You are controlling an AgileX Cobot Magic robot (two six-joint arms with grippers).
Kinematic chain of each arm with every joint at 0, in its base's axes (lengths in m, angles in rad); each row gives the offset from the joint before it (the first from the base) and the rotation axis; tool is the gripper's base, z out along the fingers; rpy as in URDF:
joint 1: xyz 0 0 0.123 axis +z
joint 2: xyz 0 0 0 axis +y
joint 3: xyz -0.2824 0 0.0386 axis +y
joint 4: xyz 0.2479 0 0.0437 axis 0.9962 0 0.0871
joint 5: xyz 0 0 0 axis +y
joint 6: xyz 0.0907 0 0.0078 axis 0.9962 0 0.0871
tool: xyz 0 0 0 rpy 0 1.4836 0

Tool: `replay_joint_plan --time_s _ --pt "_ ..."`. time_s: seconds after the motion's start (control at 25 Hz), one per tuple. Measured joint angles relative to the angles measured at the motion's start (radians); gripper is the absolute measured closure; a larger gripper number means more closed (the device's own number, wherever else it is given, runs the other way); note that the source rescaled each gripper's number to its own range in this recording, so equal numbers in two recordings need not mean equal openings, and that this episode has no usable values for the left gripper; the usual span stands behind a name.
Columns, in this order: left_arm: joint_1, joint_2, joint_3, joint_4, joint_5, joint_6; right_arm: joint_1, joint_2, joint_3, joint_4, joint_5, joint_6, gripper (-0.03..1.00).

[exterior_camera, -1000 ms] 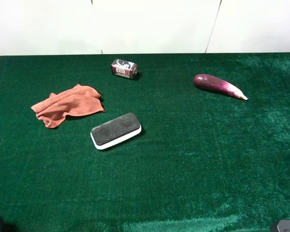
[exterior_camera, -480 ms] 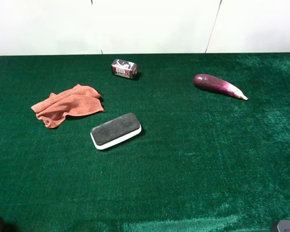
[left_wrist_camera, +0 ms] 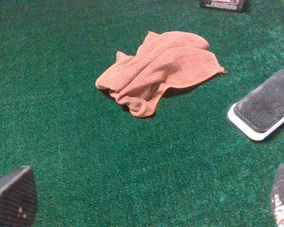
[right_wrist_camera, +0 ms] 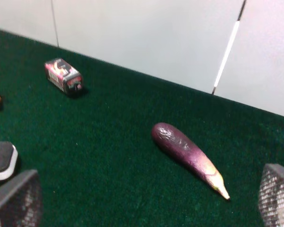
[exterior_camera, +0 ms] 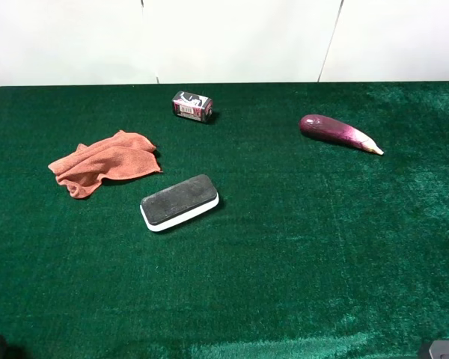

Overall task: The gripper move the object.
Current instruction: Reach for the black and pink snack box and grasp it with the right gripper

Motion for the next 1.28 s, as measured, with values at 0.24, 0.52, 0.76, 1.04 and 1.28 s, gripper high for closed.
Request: replay_joint_plan --time_s 0.24,0.52,0.76,1.04,1.28 --pt "0.000 0.000 0.000 0.000 0.000 0.000 0.000 0.252 -0.111 0.000 -0.045 -0.089 -0.03" --pt "0.000 0.000 0.000 0.000 0.000 0.000 0.000 0.521 -0.266 0.000 -0.063 -0.187 -0.03" --pt "0.000 0.000 0.000 0.000 0.000 0.000 0.000 0.736 -0.426 0.000 -0.063 -0.241 -0.03" --pt "0.000 0.000 0.000 0.000 0.000 0.000 0.000 0.953 -0.633 0.000 0.010 -0.308 -0.03" --pt "0.000 0.000 0.000 0.000 0.000 0.000 0.017 1.135 -0.825 0.020 0.113 -0.380 -0.03"
